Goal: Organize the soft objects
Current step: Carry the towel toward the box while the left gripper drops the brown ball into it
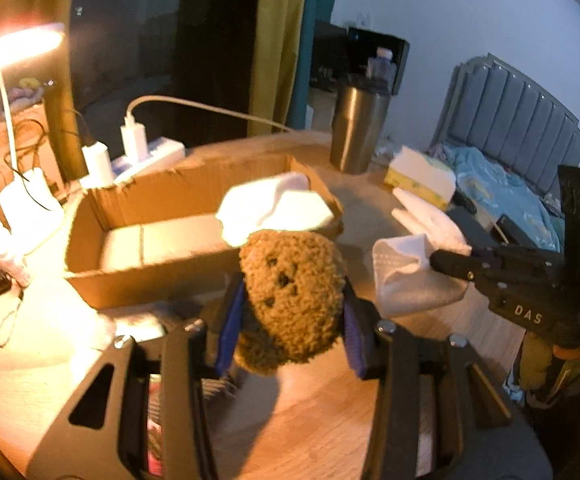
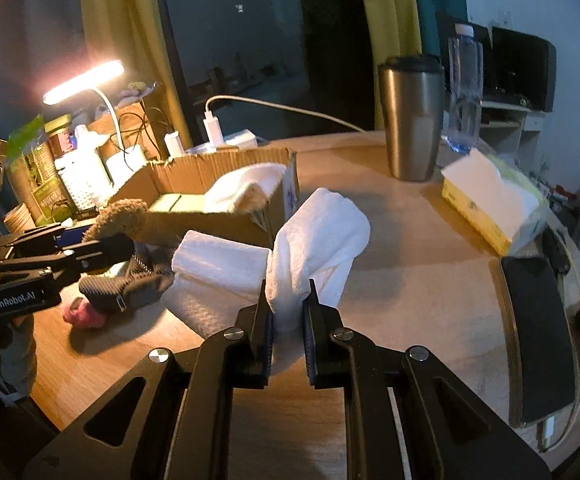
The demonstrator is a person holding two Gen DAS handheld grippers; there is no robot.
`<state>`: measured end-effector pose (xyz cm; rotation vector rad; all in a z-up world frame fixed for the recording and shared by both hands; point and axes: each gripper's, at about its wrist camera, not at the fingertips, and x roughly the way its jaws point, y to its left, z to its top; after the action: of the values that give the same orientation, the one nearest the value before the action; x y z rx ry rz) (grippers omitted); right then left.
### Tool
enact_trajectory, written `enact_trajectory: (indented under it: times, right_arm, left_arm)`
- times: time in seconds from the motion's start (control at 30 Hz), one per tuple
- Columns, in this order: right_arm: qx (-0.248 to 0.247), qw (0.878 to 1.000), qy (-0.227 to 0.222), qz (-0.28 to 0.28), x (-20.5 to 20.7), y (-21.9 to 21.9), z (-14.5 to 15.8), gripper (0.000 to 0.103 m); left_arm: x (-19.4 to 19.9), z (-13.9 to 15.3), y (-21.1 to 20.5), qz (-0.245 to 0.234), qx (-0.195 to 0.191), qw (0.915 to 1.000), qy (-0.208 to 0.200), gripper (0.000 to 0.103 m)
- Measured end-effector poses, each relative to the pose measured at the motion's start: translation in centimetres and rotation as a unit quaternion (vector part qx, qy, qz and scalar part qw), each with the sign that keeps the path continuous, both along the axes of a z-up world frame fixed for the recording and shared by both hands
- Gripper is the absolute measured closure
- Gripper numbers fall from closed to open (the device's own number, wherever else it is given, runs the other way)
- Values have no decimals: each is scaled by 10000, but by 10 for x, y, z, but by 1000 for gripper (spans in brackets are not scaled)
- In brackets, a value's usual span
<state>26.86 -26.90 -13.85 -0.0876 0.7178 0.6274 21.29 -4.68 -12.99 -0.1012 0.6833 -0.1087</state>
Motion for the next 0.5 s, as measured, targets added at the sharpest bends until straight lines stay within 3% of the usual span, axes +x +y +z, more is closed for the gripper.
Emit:
enact_trajectory:
  times: [0.5]
  right_arm:
    - [16, 9991, -409, 143, 4, 33, 39, 89]
  left_arm:
    - [4, 30, 46, 354, -64, 9984, -442, 59]
